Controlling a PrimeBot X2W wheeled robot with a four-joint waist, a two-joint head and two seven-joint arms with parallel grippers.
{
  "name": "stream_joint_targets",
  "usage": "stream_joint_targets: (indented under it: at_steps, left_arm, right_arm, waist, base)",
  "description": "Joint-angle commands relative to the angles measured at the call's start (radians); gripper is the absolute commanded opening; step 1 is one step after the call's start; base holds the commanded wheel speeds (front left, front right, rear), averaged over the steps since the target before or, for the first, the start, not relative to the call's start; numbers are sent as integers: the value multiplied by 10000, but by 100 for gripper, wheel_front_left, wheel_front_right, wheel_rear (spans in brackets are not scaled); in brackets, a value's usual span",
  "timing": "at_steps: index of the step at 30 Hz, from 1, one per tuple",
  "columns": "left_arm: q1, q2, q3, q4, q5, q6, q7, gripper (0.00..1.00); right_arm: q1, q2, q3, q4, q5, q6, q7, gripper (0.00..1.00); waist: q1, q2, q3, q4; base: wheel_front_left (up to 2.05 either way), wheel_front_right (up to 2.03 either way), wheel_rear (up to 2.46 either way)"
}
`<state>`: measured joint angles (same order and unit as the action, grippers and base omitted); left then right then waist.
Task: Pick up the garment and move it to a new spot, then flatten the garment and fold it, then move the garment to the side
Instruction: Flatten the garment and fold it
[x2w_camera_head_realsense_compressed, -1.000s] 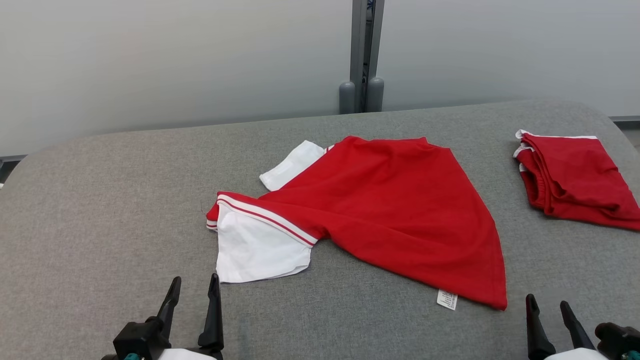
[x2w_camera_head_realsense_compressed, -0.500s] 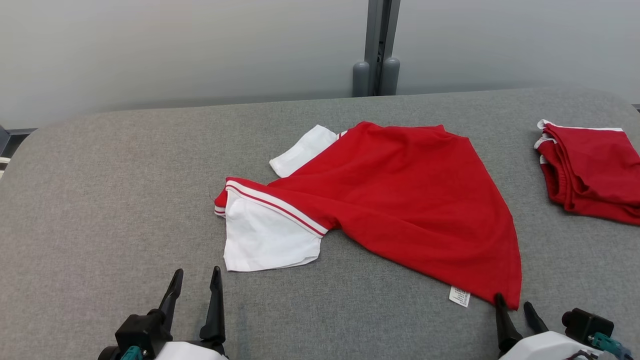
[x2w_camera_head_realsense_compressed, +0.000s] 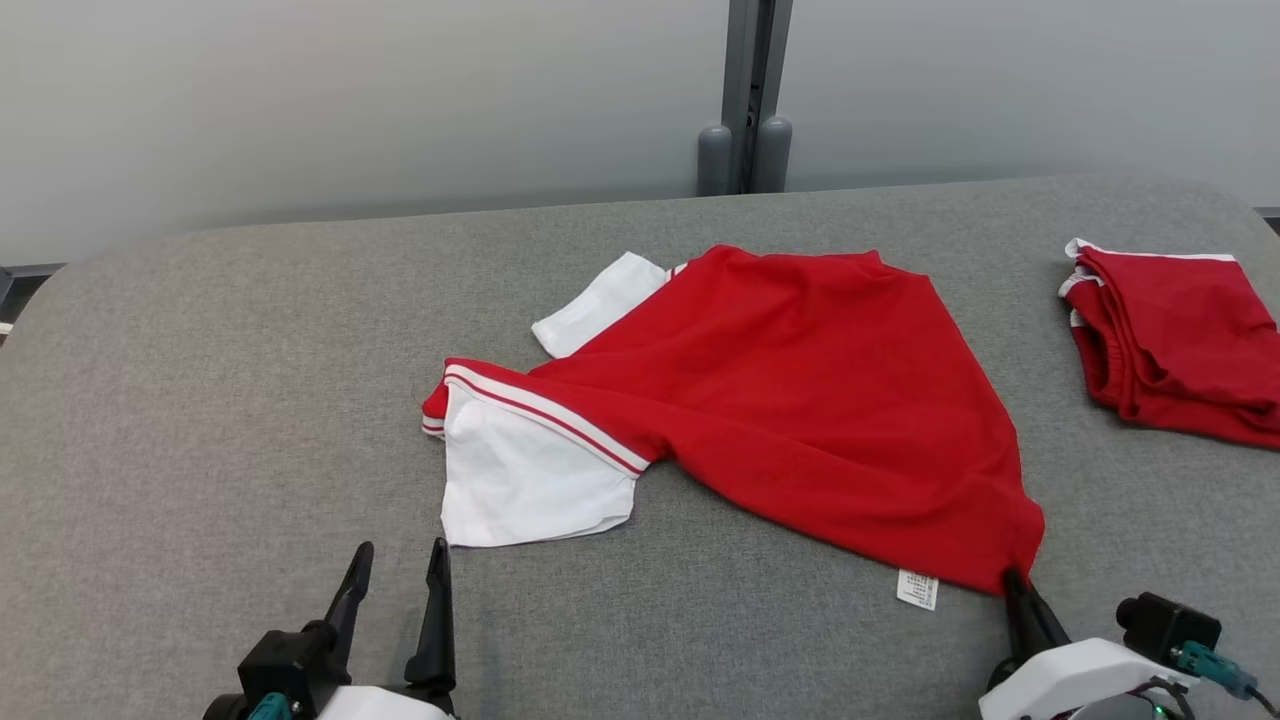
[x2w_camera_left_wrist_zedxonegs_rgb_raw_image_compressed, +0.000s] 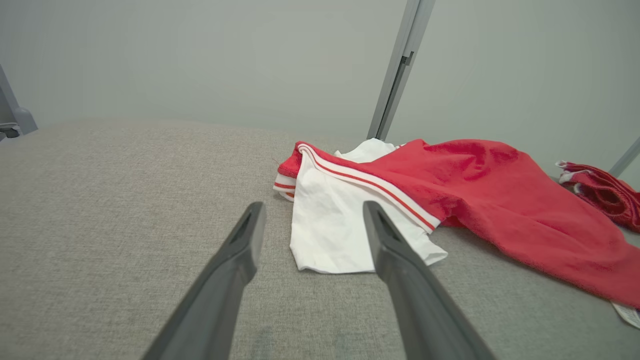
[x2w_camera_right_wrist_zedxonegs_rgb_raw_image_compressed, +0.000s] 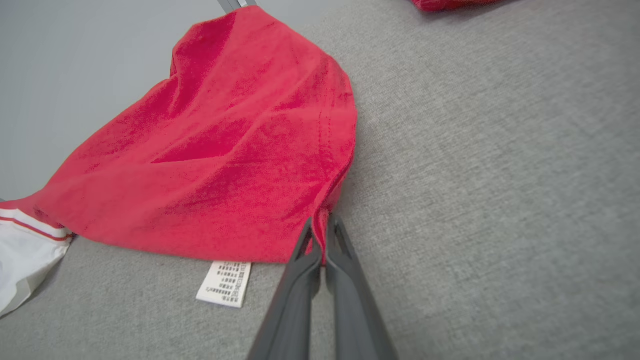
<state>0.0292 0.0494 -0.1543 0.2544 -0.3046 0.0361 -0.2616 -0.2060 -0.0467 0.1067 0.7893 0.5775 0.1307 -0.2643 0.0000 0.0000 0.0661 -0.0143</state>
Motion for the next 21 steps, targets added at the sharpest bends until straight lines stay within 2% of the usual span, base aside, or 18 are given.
stream_joint_targets:
  at_steps: [1,6,9,14,21]
  left_arm:
    - [-139,31,-51,91,33,-102,-47,100]
    - [-377,32,-389,759,-755,-343,112,100]
    - [-624,35,-549,1178,-1069,-331,372,100]
    - [-1628,38,-808,2529,-1565,-58,1186,100]
    - [-2786,85,-659,4080,-1536,524,1555,100]
  right_arm:
    - [28,-77,-186,-249,25,3,1,0]
    - [294,-76,-910,-971,-573,3,0,0]
    - [370,-69,-1131,-1236,-834,3,2,0]
    - [522,-73,-1173,-1659,-1139,3,0,0]
    - [507,-73,-749,-1904,-946,3,1,0]
  waist:
    - [0,0,-43,-78]
    - [0,0,-147,-272]
    - [0,0,-170,-360]
    - [0,0,-122,-614]
    - [0,0,118,-880]
  base:
    - [0,0,0]
    - [0,0,0]
    - [0,0,0]
    - [0,0,0]
    - [0,0,0]
